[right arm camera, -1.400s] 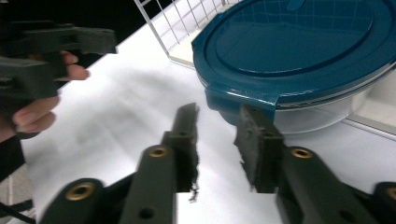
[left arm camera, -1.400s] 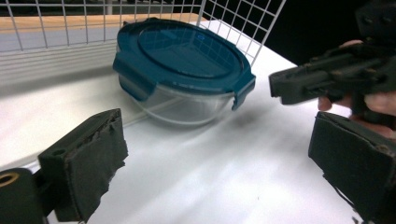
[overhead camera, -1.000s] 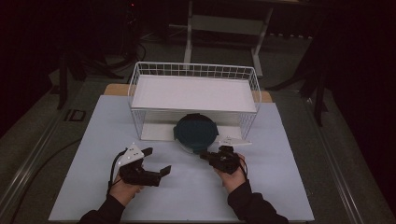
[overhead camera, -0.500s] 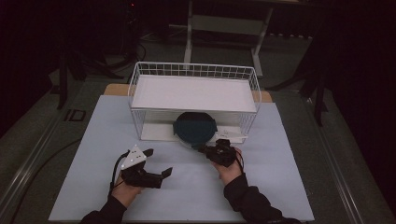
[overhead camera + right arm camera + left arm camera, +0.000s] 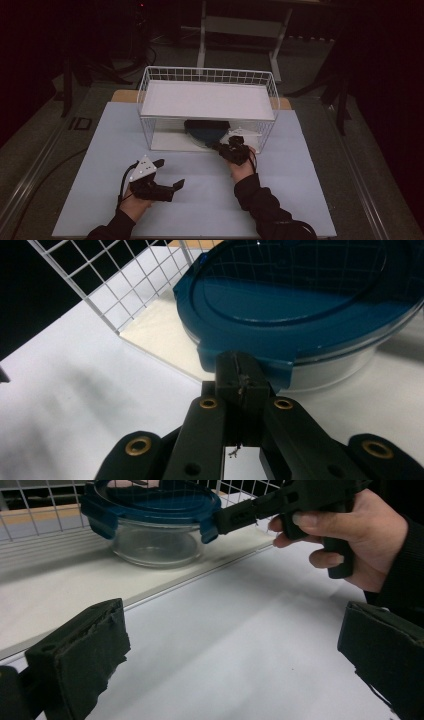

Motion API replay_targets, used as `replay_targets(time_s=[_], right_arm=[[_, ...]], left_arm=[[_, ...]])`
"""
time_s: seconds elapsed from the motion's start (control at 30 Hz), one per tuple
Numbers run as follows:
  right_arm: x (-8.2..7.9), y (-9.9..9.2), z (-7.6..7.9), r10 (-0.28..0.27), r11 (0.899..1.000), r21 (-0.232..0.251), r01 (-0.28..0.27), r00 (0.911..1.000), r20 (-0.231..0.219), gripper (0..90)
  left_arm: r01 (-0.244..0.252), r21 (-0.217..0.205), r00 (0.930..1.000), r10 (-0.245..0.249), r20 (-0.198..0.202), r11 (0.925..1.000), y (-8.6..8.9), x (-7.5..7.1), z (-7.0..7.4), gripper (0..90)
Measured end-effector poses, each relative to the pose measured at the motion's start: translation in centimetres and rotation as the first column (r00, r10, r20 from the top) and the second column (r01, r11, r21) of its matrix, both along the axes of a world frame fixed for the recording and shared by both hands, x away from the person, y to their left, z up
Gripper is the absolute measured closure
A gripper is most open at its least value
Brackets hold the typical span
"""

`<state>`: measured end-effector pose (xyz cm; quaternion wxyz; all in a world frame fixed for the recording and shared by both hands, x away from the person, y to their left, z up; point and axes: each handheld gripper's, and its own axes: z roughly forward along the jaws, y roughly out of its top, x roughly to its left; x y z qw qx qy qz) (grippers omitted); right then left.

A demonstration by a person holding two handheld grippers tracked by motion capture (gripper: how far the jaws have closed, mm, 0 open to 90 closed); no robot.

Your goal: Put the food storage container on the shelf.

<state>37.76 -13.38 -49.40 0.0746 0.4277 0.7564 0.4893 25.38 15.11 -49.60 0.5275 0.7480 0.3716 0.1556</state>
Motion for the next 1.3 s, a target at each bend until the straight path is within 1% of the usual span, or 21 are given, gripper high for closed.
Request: replay_targets(time_s=[0.2, 0.3, 0.33, 0.4, 0.43, 0.47, 0.5, 0.53, 0.57, 0.6, 0.63, 0.67, 0.7, 0.73, 0.8, 0.87, 0.97, 1.0, 1.03, 1.13, 1.3], right_arm=[[0.0, 0.2, 0.0, 0.009, 1.000, -0.008, -0.009, 0.9999, 0.014, 89.9], [-0.1, 0.3, 0.0, 0.001, 1.000, -0.003, -0.001, 1.0000, 0.007, 89.8], [-0.4, 0.3, 0.0, 0.011, 1.000, 0.017, -0.011, 0.9999, -0.001, 86.4], [-0.6, 0.3, 0.0, 0.017, 1.000, 0.017, -0.017, 0.9998, 0.006, 83.6], [-0.9, 0.4, 0.1, 0.026, 0.999, 0.022, -0.027, 0.9995, 0.017, 79.9], [-1.6, 0.4, 0.3, 0.050, 0.998, 0.030, -0.050, 0.9983, 0.030, 70.7], [-1.6, 0.4, 0.3, 0.050, 0.998, 0.030, -0.050, 0.9983, 0.030, 70.7], [-2.2, 0.4, 0.5, 0.067, 0.997, 0.044, -0.069, 0.9967, 0.045, 54.1], [-2.2, 0.4, 0.5, 0.067, 0.997, 0.044, -0.069, 0.9967, 0.045, 54.1], [-2.8, 0.4, 0.8, 0.070, 0.996, 0.051, -0.074, 0.9955, 0.063, 38.8], [-2.8, 0.4, 0.8, 0.070, 0.996, 0.051, -0.074, 0.9955, 0.063, 38.8], [-3.0, 0.3, 0.8, 0.070, 0.996, 0.053, -0.074, 0.9952, 0.068, 33.4], [-3.2, 0.2, 1.0, 0.080, 0.995, 0.056, -0.084, 0.9938, 0.077, 26.7], [-3.6, 0.1, 1.2, 0.110, 0.991, 0.066, -0.116, 0.9900, 0.088, 16.1], [-3.6, 0.0, 1.2, 0.124, 0.989, 0.070, -0.130, 0.9890, 0.081, 14.1], [-4.1, -0.6, 1.4, 0.161, 0.982, 0.084, -0.167, 0.9841, 0.075, 13.6], [-4.3, -0.7, 1.4, 0.164, 0.982, 0.078, -0.170, 0.9834, 0.079, 13.7], [-4.6, -0.9, 1.4, 0.162, 0.983, 0.069, -0.169, 0.9821, 0.096, 13.9], [-5.2, -1.5, 1.3, 0.180, 0.982, 0.045, -0.186, 0.9770, 0.114, 14.1], [-5.9, -2.1, 1.2, 0.184, 0.982, 0.021, -0.188, 0.9744, 0.129, 14.3], [-6.8, -3.1, 1.3, 0.183, 0.982, 0.016, -0.187, 0.9729, 0.141, 14.3]], left_arm=[[0.000, -0.005, 1.0000, 0.000, -0.003, 1.0000, 0.0, 0.0, 0.0, 0.2], [0.001, -0.005, 1.0000, -0.001, -0.006, 1.0000, -0.1, 0.0, -0.1, 0.2], [0.002, -0.003, 1.0000, -0.002, -0.005, 1.0000, -0.1, 0.0, -0.1, 0.2], [0.002, -0.005, 1.0000, -0.002, -0.006, 1.0000, -0.1, 0.0, 0.0, 0.2], [0.002, -0.004, 1.0000, -0.003, -0.007, 1.0000, -0.1, 0.0, 0.0, 0.2], [0.003, -0.006, 1.0000, -0.003, -0.003, 1.0000, -0.1, 0.0, 0.0, 0.2], [0.002, -0.007, 1.0000, -0.002, -0.004, 1.0000, -0.1, 0.0, 0.0, 0.2], [0.002, -0.006, 1.0000, -0.002, 0.000, 1.0000, -0.1, -0.1, 0.2, 0.2], [0.002, -0.006, 1.0000, -0.002, 0.000, 1.0000, -0.1, -0.1, 0.2, 0.2], [0.002, -0.007, 1.0000, -0.002, 0.003, 1.0000, -0.1, -0.1, 0.2, 0.2], [0.003, -0.004, 1.0000, -0.003, 0.003, 1.0000, -0.1, -0.1, 0.3, 0.2], [0.004, -0.007, 1.0000, -0.004, 0.007, 1.0000, -0.2, -0.2, 0.3, 0.2], [0.005, -0.006, 1.0000, -0.005, 0.008, 1.0000, -0.2, -0.2, 0.4, 0.2], [0.008, -0.007, 0.9999, -0.008, 0.011, 0.9999, -0.2, -0.3, 0.5, 0.2], [0.010, -0.008, 0.9999, -0.010, 0.012, 0.9999, -0.2, -0.3, 0.5, 0.2], [0.012, -0.008, 0.9998, -0.012, 0.017, 0.9999, -0.2, -0.4, 0.7, 0.2], [0.017, -0.009, 0.9997, -0.016, 0.020, 0.9998, -0.2, -0.5, 0.7, 0.2], [0.024, -0.016, 0.9995, -0.024, 0.022, 0.9996, -0.2, -0.5, 0.8, 0.2], [0.030, -0.017, 0.9992, -0.029, 0.026, 0.9994, -0.2, -0.6, 0.8, 0.2], [0.040, -0.018, 0.9989, -0.039, 0.026, 0.9990, -0.2, -0.7, 0.9, 0.2], [0.046, -0.020, 0.9986, -0.046, 0.027, 0.9987, -0.1, -0.9, 1.0, 0.2]])
